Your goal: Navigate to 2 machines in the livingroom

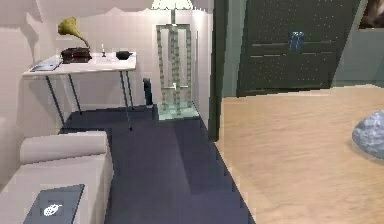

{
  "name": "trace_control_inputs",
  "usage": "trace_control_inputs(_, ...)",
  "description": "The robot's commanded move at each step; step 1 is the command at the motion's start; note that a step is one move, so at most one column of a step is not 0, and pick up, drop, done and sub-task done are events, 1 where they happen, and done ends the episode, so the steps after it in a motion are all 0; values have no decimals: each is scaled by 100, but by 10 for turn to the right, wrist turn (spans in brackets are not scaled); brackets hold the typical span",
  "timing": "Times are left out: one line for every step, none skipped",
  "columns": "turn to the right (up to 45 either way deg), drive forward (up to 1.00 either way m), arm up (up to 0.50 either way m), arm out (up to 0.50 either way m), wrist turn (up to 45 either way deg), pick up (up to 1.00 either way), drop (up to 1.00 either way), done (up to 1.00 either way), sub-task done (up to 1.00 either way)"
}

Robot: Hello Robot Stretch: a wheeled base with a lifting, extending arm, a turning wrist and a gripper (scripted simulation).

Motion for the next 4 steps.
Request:
trace_control_inputs(120, 0, 0, 0, 0, 0, 0, 0, 0)
trace_control_inputs(0, 25, 0, 0, 0, 0, 0, 0, 0)
trace_control_inputs(-210, 0, 0, 0, 0, 0, 0, 0, 0)
trace_control_inputs(0, 100, 0, 0, 0, 0, 0, 0, 0)
